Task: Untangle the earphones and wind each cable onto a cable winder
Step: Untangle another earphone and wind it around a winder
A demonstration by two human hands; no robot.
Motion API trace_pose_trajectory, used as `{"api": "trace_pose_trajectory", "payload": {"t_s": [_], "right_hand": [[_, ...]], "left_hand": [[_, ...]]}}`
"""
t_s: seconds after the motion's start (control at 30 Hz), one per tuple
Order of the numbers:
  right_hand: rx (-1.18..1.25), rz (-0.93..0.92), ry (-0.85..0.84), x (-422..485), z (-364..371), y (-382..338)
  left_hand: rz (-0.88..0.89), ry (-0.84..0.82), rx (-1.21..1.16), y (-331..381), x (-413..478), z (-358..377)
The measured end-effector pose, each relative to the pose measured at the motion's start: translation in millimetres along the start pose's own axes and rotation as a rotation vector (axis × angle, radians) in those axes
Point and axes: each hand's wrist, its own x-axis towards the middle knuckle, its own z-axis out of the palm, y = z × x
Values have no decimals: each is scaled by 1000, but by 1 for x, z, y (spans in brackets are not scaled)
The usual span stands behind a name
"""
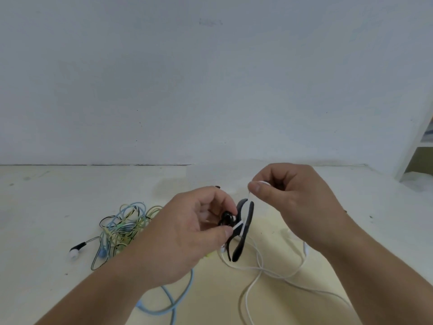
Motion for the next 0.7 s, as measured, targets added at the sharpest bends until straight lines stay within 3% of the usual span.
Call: {"api": "trace_pose_trajectory", "payload": {"t_s": [0.1,0.17,0.3,0.4,0.5,0.7], "right_hand": [[18,111,-70,1,2,6],[-30,153,-201,0,7,11],[44,98,-523,-7,21,10],[132,56,-660,-11,23,6],[245,62,-681,-10,21,3],[284,58,-614,-9,13,-3]], "left_hand": [[61,61,-83,2,1,-1],[93,138,-174,3,2,-2],[87,292,-273,1,5,-1],[56,401,-274,-2,7,-3],[25,476,-223,-4,7,-4],[-5,465,-220,-3,9,-7]]}}
